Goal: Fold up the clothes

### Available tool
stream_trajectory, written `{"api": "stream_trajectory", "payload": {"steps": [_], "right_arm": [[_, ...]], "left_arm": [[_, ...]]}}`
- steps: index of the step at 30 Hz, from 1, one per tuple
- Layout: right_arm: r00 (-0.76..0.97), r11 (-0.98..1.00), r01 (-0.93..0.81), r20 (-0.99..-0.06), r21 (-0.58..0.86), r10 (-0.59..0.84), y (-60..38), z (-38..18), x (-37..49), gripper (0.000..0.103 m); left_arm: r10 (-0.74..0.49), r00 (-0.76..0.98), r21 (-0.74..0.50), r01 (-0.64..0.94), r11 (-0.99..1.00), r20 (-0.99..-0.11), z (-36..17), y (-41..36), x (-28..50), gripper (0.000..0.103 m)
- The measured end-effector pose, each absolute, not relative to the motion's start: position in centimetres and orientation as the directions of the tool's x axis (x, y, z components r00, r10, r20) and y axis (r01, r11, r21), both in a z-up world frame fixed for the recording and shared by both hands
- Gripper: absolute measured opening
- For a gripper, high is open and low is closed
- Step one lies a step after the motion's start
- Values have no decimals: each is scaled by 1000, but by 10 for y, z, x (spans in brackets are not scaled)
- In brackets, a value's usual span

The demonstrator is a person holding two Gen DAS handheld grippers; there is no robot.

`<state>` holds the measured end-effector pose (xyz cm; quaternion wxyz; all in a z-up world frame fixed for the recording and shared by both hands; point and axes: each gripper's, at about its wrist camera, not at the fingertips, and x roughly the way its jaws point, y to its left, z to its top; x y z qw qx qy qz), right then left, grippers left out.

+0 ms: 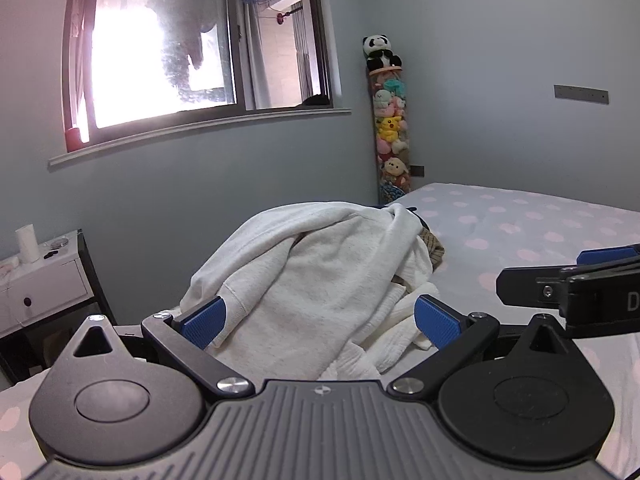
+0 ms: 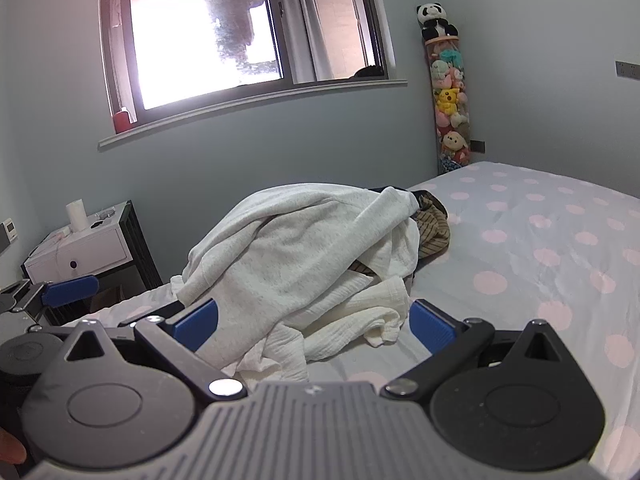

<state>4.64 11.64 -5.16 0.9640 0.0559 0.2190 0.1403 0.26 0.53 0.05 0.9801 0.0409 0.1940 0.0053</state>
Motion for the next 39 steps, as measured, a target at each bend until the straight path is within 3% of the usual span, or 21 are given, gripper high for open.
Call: {"api": "stream_trajectory", "payload": {"steps": [5, 10, 39], "right_arm": [[867, 957, -240, -406, 165, 287, 117, -53, 48, 102], [855, 959, -236, -434, 159, 283, 124, -40, 44, 102], [868, 960, -224, -414, 167, 275, 125, -55, 30, 102]], "left_arm": [[-23, 910, -13, 19, 1000, -413, 2, 22, 11, 102], [-6, 925, 16, 13, 1000, -379, 5, 19, 0, 102], [-6, 908, 17, 15, 1000, -419, 0, 16, 0, 102]]}}
